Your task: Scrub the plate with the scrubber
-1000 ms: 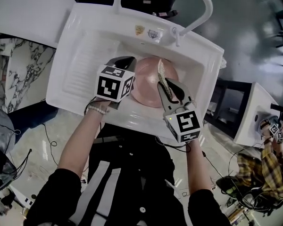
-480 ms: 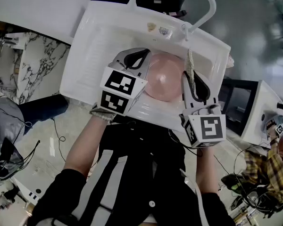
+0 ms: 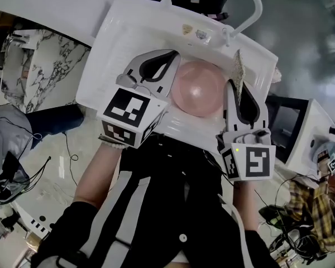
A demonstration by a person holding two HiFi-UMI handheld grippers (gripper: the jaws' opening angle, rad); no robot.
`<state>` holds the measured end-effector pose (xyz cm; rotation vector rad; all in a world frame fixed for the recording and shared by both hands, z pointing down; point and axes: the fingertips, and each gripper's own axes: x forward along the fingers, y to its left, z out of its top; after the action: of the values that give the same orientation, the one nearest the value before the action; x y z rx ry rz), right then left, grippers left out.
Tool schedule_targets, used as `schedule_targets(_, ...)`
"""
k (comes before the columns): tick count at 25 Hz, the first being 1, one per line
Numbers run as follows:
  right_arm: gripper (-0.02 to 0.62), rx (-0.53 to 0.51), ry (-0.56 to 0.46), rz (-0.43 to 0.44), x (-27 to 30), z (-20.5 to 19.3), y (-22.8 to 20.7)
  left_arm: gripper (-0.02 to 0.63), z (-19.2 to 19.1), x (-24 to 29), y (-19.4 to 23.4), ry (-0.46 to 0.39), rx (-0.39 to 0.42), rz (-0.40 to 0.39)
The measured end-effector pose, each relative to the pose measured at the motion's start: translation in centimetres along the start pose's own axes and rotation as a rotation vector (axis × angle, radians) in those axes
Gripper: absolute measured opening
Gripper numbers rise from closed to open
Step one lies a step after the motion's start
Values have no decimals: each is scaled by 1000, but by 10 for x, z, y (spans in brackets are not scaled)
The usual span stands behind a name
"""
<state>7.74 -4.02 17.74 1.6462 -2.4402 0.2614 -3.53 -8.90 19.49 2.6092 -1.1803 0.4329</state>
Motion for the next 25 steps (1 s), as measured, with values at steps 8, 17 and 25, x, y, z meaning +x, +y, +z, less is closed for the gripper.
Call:
schedule_targets(8,76,-1,-10,12,-1,7,5,2,15,-7,-8,-36,56,13)
schedule_targets(17,75,-32,-13,40,2,6,10,2,9,-7,-12,-23,60,-8)
schedule_targets(25,75,-30,2,39,3,5,13,2,7,-9,-12,-18,52,-25)
